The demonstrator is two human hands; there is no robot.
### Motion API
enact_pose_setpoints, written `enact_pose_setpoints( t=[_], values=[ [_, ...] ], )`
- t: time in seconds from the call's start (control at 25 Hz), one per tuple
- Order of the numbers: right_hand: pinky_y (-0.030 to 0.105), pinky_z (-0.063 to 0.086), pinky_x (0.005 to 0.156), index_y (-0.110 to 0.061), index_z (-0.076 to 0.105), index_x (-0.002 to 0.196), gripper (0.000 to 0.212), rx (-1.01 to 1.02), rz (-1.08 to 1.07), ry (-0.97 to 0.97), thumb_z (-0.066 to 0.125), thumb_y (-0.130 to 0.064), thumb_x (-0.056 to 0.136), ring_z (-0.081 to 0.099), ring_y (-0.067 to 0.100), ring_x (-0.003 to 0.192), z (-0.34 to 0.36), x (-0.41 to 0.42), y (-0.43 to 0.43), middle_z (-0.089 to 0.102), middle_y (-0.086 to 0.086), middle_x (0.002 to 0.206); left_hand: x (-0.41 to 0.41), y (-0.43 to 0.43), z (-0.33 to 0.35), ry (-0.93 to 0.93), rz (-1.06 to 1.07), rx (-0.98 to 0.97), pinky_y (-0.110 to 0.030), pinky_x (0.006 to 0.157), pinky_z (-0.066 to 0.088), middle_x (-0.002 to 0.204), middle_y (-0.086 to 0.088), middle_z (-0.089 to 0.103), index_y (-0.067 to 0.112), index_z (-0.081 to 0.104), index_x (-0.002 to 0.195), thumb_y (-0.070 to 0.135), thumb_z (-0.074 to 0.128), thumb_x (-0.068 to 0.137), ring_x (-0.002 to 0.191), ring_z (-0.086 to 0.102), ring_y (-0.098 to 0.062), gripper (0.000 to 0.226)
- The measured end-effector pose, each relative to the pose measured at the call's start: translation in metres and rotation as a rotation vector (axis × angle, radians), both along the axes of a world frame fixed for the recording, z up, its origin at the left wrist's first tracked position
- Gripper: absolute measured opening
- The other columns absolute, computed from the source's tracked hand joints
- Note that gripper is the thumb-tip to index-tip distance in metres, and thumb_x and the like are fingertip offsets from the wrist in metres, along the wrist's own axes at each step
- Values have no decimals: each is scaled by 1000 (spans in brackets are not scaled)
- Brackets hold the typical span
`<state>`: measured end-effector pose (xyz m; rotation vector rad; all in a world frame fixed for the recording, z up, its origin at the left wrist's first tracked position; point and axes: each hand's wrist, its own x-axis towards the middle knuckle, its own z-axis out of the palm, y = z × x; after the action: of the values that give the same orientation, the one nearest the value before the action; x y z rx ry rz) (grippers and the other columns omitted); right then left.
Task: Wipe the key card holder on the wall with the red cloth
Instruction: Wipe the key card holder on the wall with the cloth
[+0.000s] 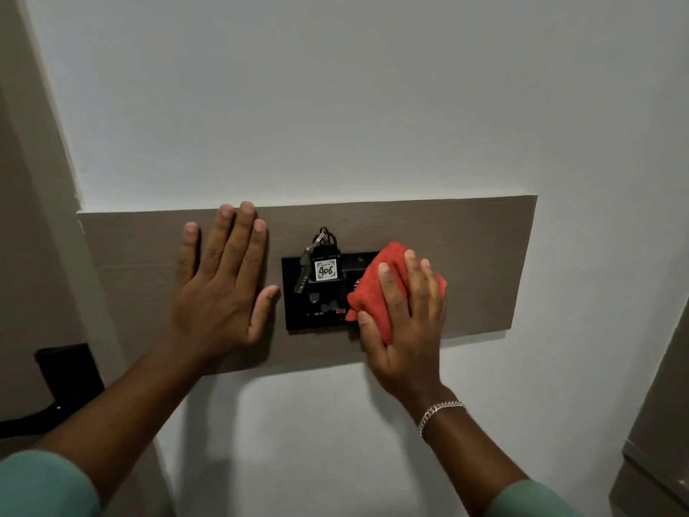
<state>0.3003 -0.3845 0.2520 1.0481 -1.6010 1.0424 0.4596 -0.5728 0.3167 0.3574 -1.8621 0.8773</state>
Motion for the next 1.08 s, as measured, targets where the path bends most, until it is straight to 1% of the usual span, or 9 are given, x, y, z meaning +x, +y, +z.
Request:
enact_pose_setpoints(
  t=[0.16,0.36,0.48,0.56,0.64,0.76,0.84,1.0,1.08],
  values=[
    [54,22,122,-22,42,146,61,-109,35,-82,49,-38,87,31,34,146,20,11,-13,33,9,159,-1,0,-1,10,2,0,-53,124,4,165,-17,7,2,12,157,45,32,96,155,2,-30,78],
    [63,34,110,-14,53,137,50,36,69,193,44,-33,91,39,42,140,13,-6,10,46,17,149,-2,1,-1,8,-7,9,-49,125,-1,165,-15,3,3,9,158,46,29,96,155,-1,-29,77],
    [62,34,110,-11,56,136,55,4,85,92,49,-26,83,40,42,138,19,-4,11,47,19,149,-2,0,0,14,-5,-4,-49,124,-2,165,-16,4,2,11,157,45,30,97,154,5,-32,77],
    [58,31,114,-14,54,138,55,-28,99,53,49,-34,87,38,37,140,27,7,0,46,14,151,-2,-1,-1,18,-12,-8,-48,125,-4,165,-16,5,2,11,157,45,32,97,155,0,-30,77],
    [54,31,115,-18,53,138,54,-9,75,88,49,-45,92,37,34,141,27,11,-5,47,10,150,-2,-2,-2,18,-12,-9,-47,125,-6,166,-18,9,2,11,157,45,32,97,155,-3,-28,77],
    [60,34,112,-18,49,139,49,67,51,158,54,-35,93,37,37,143,10,-1,7,45,14,151,-2,-1,-2,13,-9,-14,-47,125,-6,165,-21,15,2,11,157,45,31,97,154,5,-33,77],
    [62,34,111,-18,44,142,50,135,28,197,52,-33,95,36,39,144,5,-14,18,42,16,152,-4,-1,-2,23,-7,-25,-47,125,-5,165,-20,13,2,11,157,45,30,97,154,6,-34,77],
    [53,24,122,-18,43,144,49,-27,68,6,43,-37,99,33,37,146,13,3,-5,40,15,155,-4,-5,-3,19,-1,-33,-48,125,-7,166,-16,0,1,9,157,47,29,97,155,-5,-30,78],
    [50,21,123,-19,43,145,51,-35,57,4,43,-41,100,31,34,147,12,11,-12,39,12,156,-5,-5,-3,11,5,-33,-48,125,-9,166,-15,-3,2,8,158,47,28,96,155,-6,-29,79]
  ],
)
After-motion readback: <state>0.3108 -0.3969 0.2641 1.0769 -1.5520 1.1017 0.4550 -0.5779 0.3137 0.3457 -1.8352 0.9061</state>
